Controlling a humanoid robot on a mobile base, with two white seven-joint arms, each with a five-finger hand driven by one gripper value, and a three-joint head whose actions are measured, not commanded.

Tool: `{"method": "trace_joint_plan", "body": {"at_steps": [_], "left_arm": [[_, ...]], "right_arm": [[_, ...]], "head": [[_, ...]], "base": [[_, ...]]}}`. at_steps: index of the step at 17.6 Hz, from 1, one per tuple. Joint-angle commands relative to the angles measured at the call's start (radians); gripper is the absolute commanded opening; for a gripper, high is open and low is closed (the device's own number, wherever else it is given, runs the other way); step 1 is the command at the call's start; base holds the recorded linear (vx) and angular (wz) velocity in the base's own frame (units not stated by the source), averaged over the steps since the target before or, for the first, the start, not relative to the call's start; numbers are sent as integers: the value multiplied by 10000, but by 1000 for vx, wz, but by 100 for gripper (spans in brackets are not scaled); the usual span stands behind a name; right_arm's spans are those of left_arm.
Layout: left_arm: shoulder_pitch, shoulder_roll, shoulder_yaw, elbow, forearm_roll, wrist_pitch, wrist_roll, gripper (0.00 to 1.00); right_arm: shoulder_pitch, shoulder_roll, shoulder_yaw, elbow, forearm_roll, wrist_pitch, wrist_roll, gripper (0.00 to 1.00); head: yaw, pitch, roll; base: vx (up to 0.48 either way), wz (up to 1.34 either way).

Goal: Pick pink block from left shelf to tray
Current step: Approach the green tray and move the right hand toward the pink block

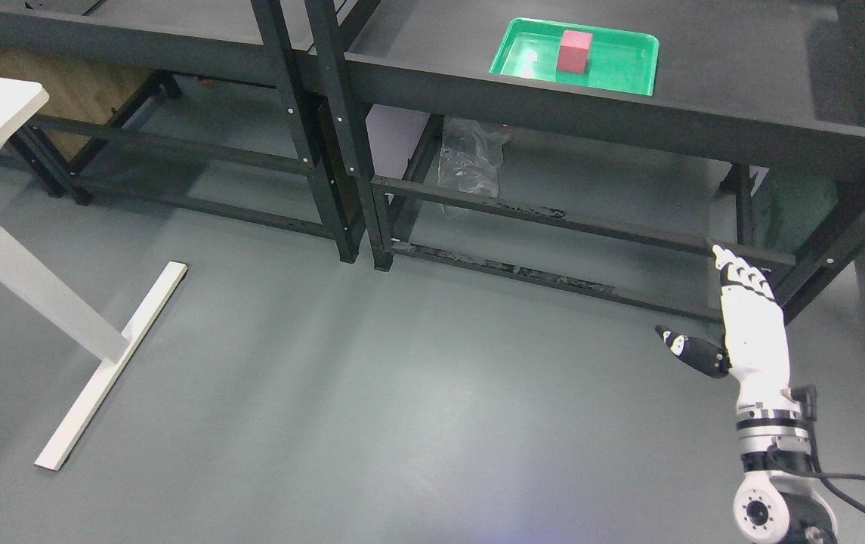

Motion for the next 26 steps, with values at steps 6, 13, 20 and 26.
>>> {"method": "trace_joint_plan", "body": {"at_steps": [6, 13, 20, 26], "left_arm": [[91, 175, 0, 0, -15, -8, -8, 100], [91, 175, 0, 0, -15, -8, -8, 100], [91, 175, 0, 0, -15, -8, -8, 100], [91, 175, 0, 0, -15, -8, -8, 100]], "right_arm": [[-18, 49, 93, 7, -23, -13, 55, 99], [-3, 49, 78, 7, -591, -90, 55, 99], [-18, 65, 62, 7, -591, -90, 9, 99], [-18, 126, 16, 7, -606, -90, -37, 99]], "head": [[0, 0, 0], [0, 0, 0], [0, 0, 0], [0, 0, 0]], "base": [[253, -85], [298, 21], [296, 139], [269, 130]]}}
